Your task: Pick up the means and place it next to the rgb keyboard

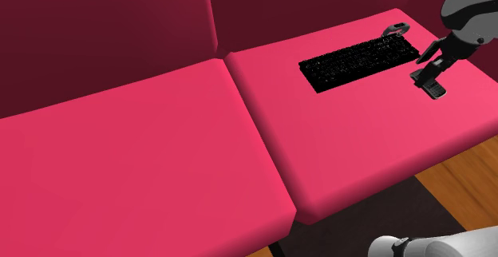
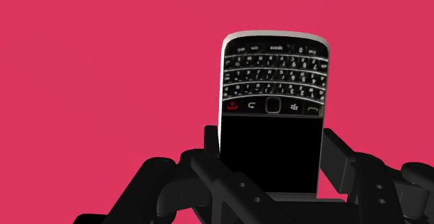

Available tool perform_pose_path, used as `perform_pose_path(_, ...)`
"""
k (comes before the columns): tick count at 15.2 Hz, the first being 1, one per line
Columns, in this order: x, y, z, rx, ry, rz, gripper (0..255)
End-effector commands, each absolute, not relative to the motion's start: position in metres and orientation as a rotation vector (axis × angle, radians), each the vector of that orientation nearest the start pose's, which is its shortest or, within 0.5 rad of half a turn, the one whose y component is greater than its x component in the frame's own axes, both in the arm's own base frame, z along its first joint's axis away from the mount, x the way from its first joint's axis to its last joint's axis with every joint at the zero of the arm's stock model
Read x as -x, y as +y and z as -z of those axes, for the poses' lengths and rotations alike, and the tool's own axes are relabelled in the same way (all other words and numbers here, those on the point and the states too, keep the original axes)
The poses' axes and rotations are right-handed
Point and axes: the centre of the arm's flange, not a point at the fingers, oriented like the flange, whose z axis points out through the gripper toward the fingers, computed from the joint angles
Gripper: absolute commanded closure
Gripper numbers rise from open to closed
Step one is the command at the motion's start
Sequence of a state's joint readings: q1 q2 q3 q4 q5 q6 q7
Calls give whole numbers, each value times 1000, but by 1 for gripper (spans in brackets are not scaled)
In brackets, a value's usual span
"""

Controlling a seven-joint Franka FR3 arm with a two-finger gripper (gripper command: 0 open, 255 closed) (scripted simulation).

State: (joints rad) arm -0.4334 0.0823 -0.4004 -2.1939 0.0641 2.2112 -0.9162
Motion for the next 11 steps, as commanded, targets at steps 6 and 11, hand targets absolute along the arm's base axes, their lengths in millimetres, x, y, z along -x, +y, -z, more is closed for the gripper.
perform_pose_path(6, -362, -394, -346, 3085, -66, -35, 0)
perform_pose_path(11, -362, -395, -359, 3085, -66, -35, 0)
